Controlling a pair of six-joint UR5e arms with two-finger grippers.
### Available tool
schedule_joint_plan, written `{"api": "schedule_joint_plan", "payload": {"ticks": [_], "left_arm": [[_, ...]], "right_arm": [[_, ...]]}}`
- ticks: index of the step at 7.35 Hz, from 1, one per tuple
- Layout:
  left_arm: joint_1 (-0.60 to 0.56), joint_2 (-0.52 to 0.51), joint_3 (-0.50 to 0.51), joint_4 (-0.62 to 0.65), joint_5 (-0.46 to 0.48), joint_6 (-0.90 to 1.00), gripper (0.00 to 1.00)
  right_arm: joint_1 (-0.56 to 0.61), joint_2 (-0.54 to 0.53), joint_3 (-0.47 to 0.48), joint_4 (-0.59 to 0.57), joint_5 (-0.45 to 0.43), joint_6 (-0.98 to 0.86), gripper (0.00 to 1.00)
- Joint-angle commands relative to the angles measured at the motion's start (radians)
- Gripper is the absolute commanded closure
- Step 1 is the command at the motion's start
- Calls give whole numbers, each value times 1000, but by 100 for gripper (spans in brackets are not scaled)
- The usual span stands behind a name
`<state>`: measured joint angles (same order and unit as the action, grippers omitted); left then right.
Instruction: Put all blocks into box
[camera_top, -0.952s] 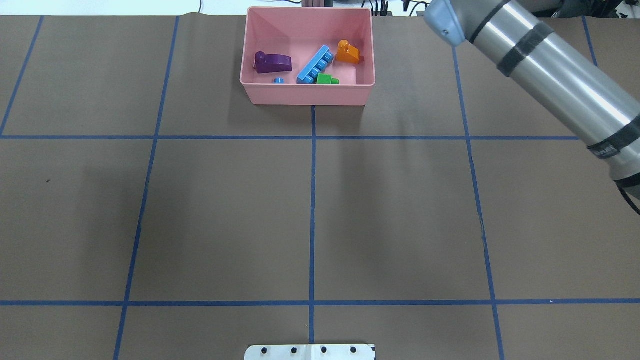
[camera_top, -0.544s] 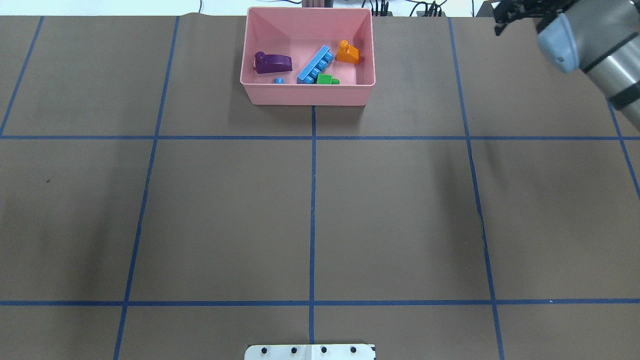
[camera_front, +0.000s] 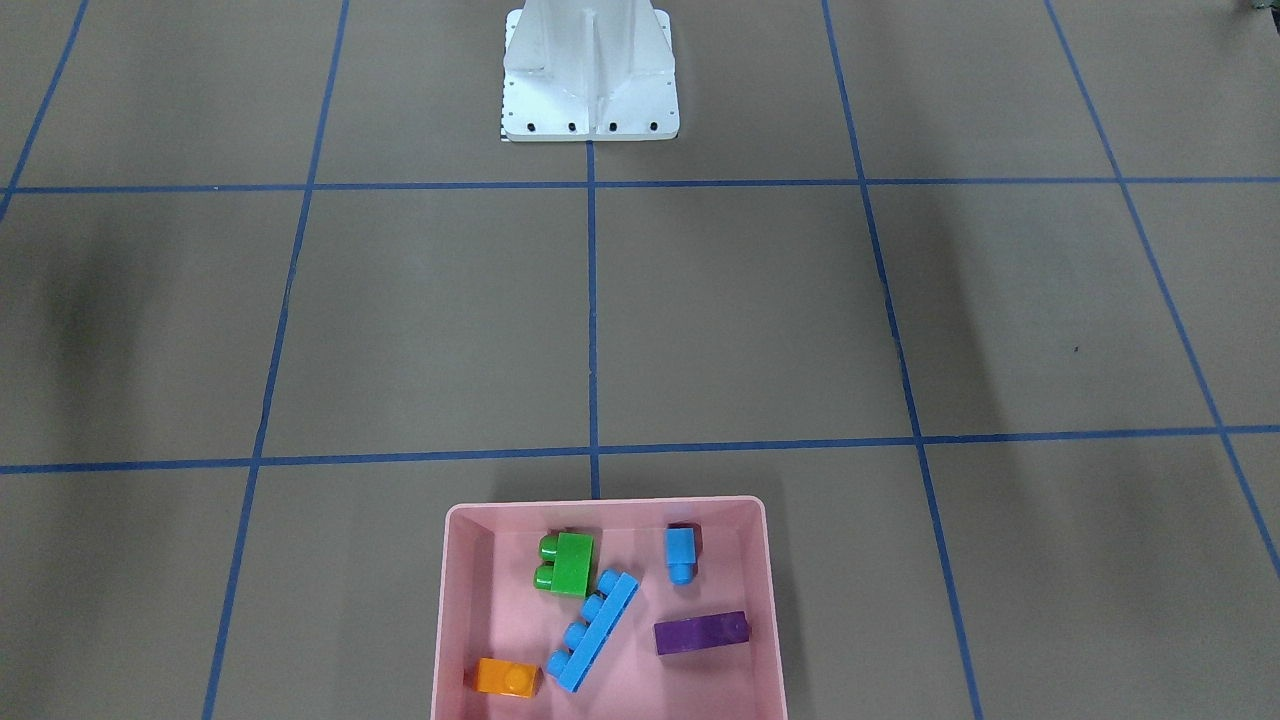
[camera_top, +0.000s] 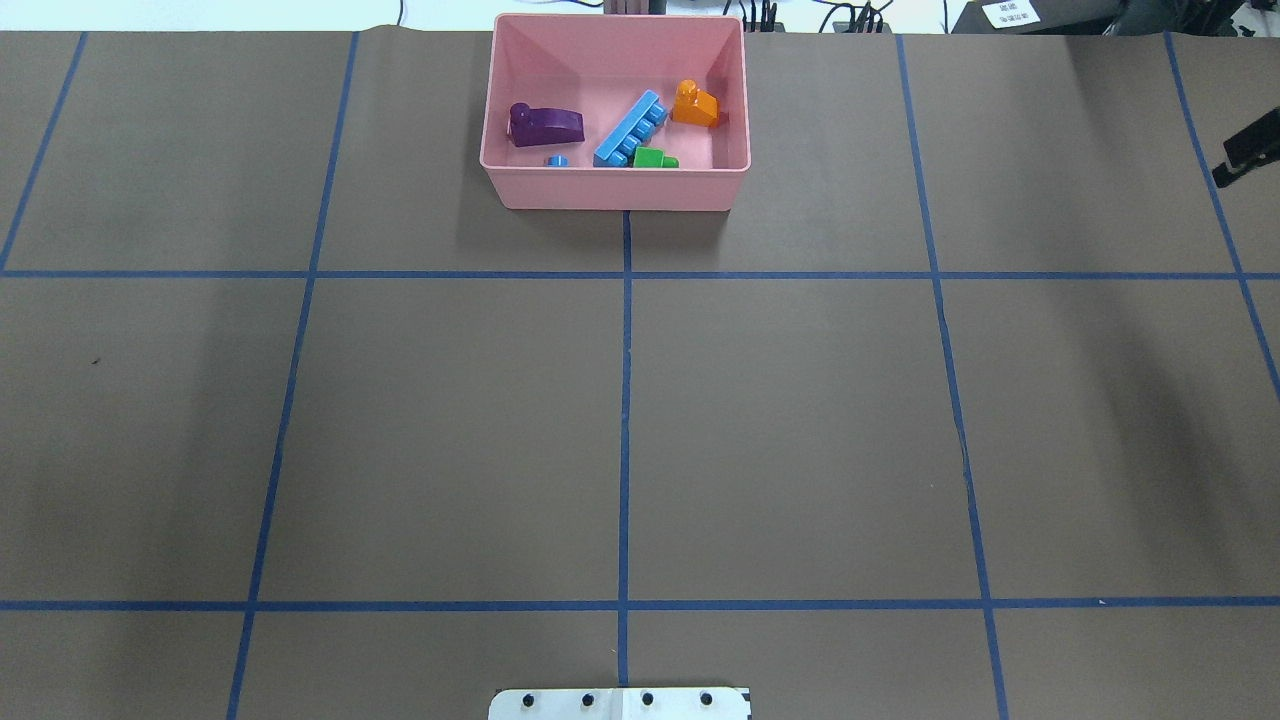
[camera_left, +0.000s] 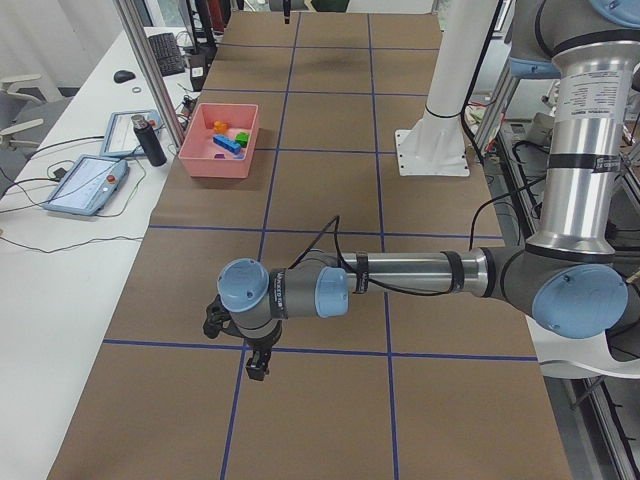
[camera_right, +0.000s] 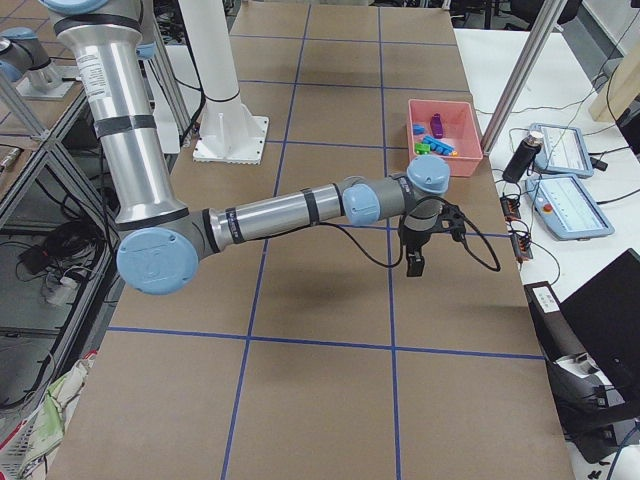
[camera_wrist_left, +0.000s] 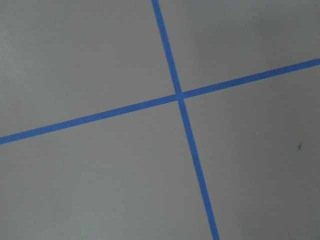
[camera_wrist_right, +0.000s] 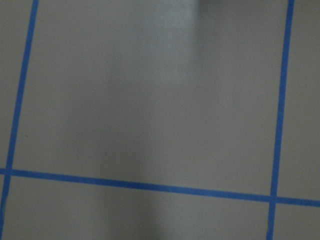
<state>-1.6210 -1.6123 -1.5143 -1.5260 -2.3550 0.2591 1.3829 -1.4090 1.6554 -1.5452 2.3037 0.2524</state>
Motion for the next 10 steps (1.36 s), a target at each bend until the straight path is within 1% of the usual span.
{"api": "schedule_joint_plan", "payload": {"ticks": [1, 2, 3, 4, 5, 6, 7, 8, 10], "left_arm": [[0, -3, -21, 21, 10, -17, 0], [0, -8, -21, 30, 29, -20, 0], [0, -9, -23, 39, 37, -36, 0], [0, -9, -32, 41, 34, -46, 0], [0, -9, -38, 43, 33, -61, 0], [0, -9, -40, 40, 31, -67, 0], [0, 1, -64, 35, 31, -61, 0], [0, 5, -76, 33, 23, -67, 0], [0, 3, -86, 27, 28, -60, 0]], "right_arm": [[25, -215, 153, 11, -7, -27, 0], [36, -320, 205, 25, -15, -80, 0], [66, -406, 216, 34, -12, -126, 0], [77, -463, 213, 57, -15, -140, 0], [100, -459, 208, 80, -4, -146, 0], [100, -399, 199, 29, -3, -147, 0], [102, -316, 163, -48, -3, -198, 0], [102, -305, 140, -58, -6, -226, 0], [102, -300, 121, -42, -18, -229, 0]]}}
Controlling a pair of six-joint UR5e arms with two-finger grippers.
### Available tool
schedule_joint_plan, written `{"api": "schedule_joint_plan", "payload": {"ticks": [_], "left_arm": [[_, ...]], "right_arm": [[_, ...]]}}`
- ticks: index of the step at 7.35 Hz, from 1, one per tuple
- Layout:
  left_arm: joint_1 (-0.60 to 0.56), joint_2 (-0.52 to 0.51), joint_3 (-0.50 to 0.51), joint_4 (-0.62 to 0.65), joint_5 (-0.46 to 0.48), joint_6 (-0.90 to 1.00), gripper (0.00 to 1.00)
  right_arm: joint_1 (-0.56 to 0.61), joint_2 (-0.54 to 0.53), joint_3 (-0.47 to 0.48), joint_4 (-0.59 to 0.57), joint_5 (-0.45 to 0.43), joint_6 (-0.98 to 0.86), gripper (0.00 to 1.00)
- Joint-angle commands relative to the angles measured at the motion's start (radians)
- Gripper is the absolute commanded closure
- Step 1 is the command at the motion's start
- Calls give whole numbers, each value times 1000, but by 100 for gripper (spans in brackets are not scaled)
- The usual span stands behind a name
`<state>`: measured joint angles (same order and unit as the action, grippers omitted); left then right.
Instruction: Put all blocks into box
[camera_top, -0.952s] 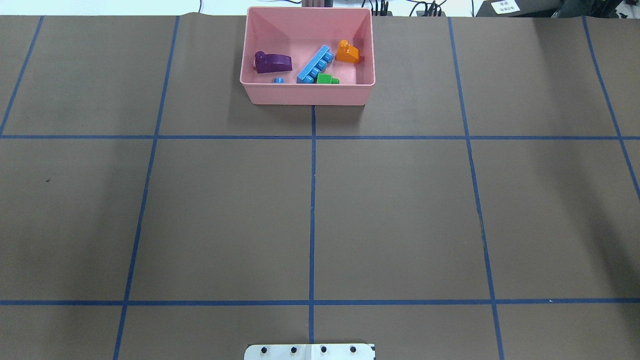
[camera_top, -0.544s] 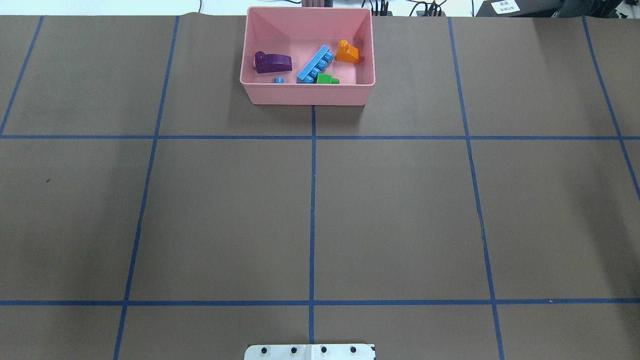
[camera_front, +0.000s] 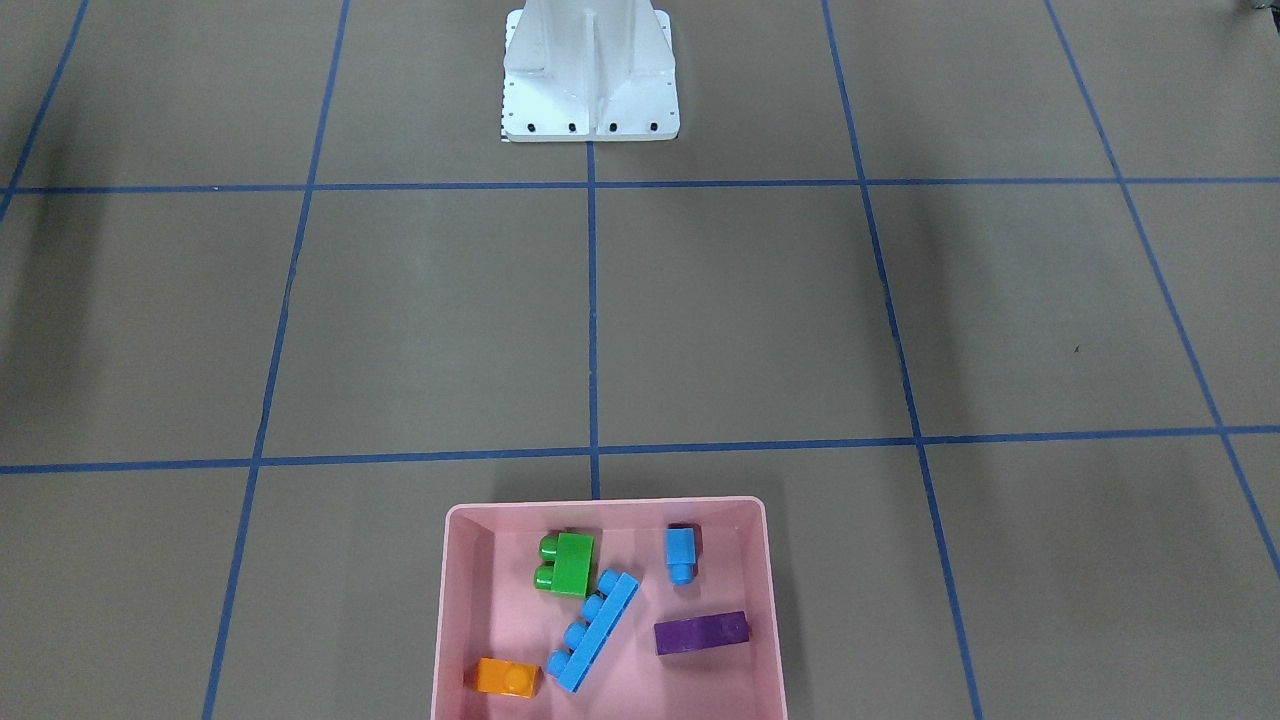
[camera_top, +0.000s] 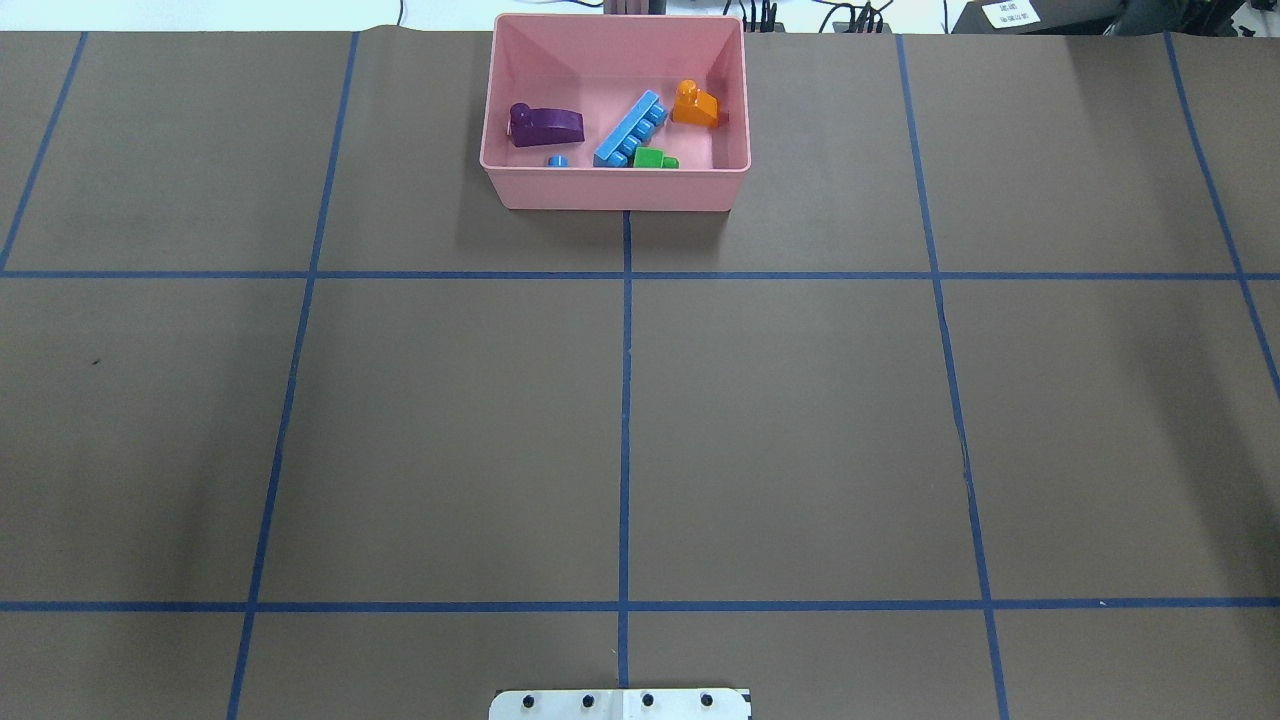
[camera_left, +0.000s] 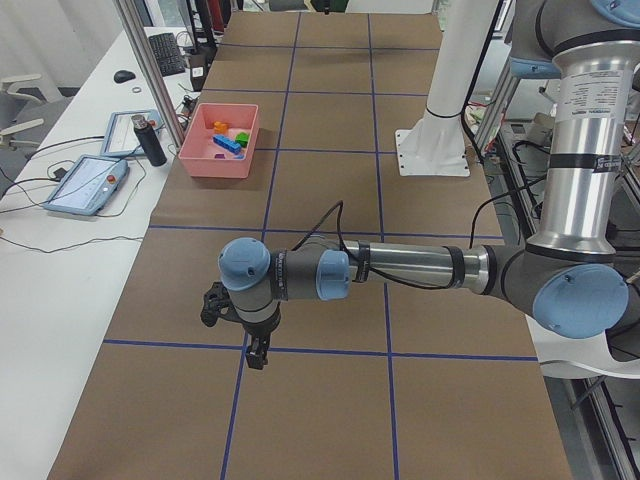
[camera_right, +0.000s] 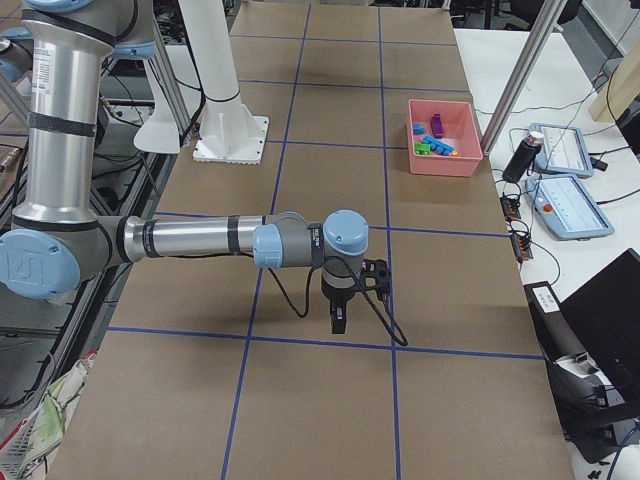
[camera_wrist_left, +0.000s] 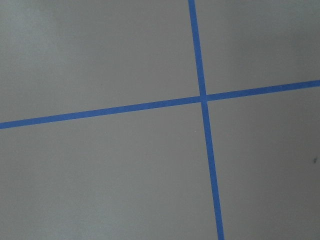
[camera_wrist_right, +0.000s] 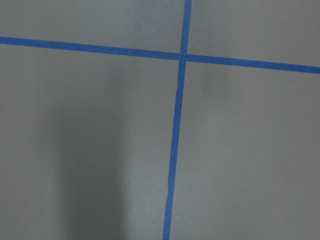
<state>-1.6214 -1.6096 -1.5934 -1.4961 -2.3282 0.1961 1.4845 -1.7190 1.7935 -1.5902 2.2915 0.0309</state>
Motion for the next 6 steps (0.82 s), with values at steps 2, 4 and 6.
{"api": "schedule_joint_plan", "payload": {"ticks": [2, 4, 6], "left_arm": [[3, 0, -5, 1, 9, 3, 0], [3, 0, -7, -1, 6, 2, 0], [3, 0, -8, -3, 1, 3, 0]], "right_arm": [[0, 10, -23, 24, -4, -6, 0], [0, 10, -19, 29, -3, 9, 0], [0, 12, -17, 30, -1, 21, 0]]}}
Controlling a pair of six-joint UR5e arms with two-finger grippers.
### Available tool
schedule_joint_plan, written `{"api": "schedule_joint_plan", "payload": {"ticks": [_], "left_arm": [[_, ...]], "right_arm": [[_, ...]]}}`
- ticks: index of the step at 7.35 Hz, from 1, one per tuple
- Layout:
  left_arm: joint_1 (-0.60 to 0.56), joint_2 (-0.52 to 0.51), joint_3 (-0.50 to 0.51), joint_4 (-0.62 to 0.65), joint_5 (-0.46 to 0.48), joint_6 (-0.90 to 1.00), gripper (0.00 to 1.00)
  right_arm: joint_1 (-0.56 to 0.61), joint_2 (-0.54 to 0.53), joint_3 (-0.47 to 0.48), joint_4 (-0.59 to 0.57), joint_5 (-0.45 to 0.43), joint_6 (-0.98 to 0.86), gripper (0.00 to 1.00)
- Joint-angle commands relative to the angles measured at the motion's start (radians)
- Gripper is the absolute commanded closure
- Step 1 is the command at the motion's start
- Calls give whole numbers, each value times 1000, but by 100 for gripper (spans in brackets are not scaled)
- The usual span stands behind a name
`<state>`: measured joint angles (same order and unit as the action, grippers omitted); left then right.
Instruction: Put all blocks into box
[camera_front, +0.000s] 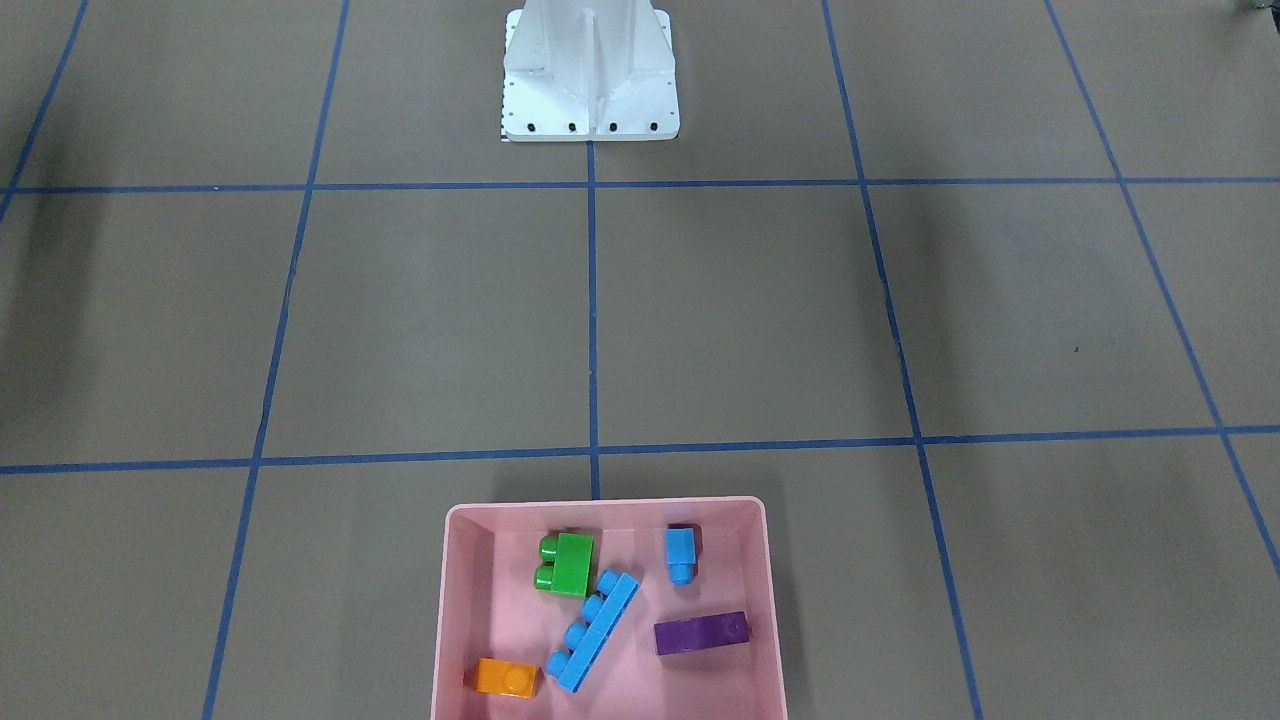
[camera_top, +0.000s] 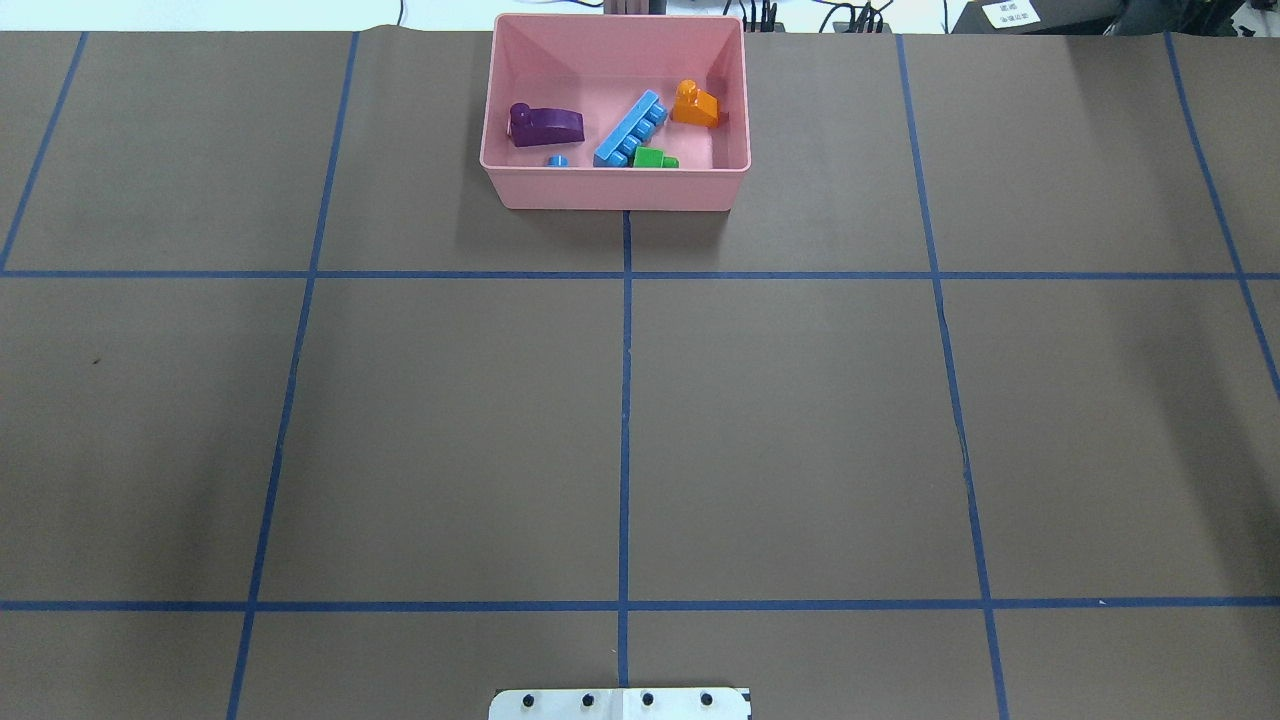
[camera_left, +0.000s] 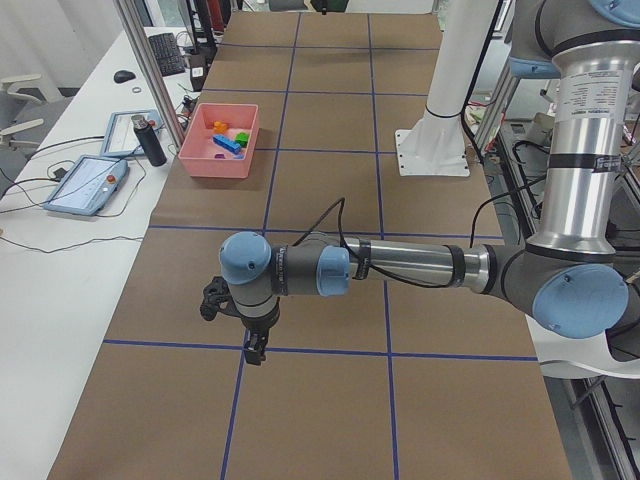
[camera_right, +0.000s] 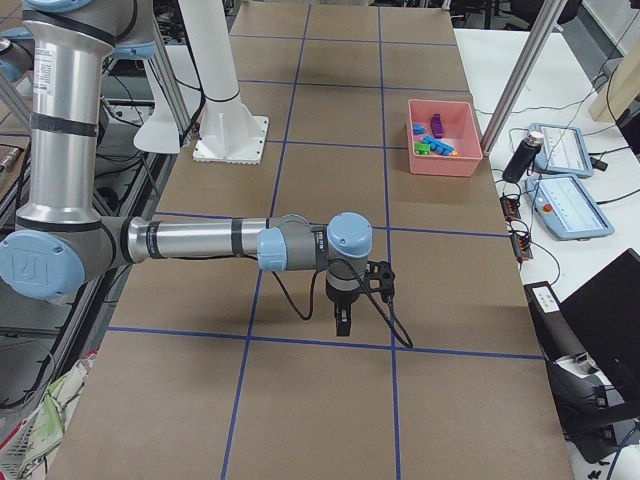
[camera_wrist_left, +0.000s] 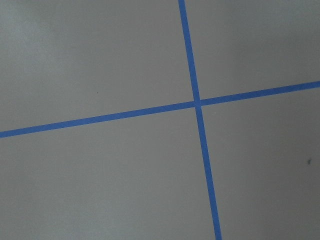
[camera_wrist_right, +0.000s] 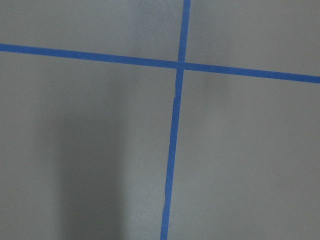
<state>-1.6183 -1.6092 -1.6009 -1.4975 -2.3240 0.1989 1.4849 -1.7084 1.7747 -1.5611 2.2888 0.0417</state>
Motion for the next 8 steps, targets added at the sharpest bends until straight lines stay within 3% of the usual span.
{"api": "schedule_joint_plan", "payload": {"ticks": [1, 8], "left_arm": [[0, 0, -5, -1, 0, 1, 0], [1, 0, -14, 0, -5, 1, 0]], "right_arm": [[0, 4, 3, 3, 1, 44, 0], [-3, 13, 3, 6, 1, 72, 0]]}}
